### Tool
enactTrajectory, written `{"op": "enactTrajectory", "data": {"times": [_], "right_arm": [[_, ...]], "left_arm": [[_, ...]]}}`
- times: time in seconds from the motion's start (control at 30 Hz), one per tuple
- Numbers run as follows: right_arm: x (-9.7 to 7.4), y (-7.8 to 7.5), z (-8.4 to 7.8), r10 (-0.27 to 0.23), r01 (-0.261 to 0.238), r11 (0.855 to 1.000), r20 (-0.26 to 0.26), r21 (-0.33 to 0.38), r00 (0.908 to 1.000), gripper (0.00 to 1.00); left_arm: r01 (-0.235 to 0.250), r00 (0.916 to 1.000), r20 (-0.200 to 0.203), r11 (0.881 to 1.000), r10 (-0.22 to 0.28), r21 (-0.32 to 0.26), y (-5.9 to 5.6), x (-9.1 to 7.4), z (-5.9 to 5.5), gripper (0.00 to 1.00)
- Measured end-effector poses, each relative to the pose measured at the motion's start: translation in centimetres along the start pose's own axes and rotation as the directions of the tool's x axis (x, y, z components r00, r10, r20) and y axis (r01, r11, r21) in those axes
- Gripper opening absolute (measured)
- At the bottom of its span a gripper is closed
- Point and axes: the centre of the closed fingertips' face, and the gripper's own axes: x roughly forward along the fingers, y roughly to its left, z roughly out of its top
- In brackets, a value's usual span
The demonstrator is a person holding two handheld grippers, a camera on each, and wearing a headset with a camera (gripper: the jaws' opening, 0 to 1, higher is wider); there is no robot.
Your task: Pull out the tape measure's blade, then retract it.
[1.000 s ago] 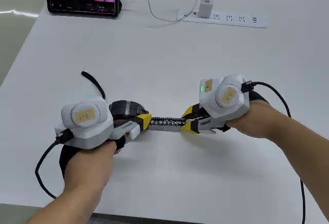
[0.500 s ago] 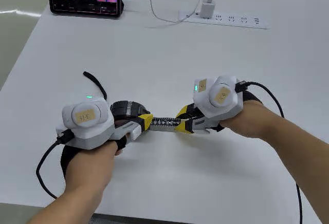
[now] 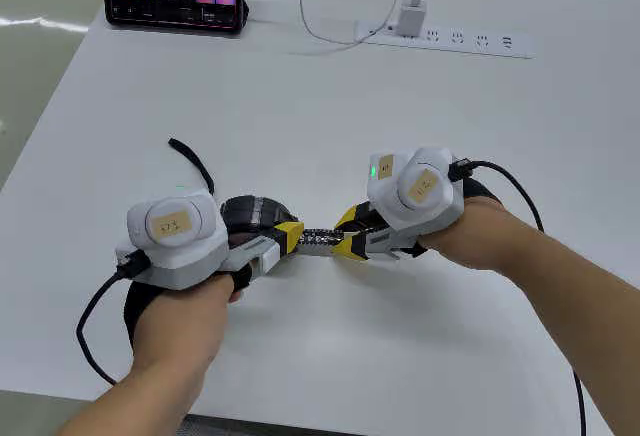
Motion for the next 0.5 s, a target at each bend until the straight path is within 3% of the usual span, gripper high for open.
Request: {"op": "enactTrajectory", "data": {"times": [0.5], "right_arm": [[1.4,0.1,1.4,0.014,-0.014,1.0,0.023,-0.011,0.9996,0.1]], "left_arm": [[0.001,1.0,0.001,1.0,-0.001,-0.002,0.0,0.0,0.0,0.58]]}}
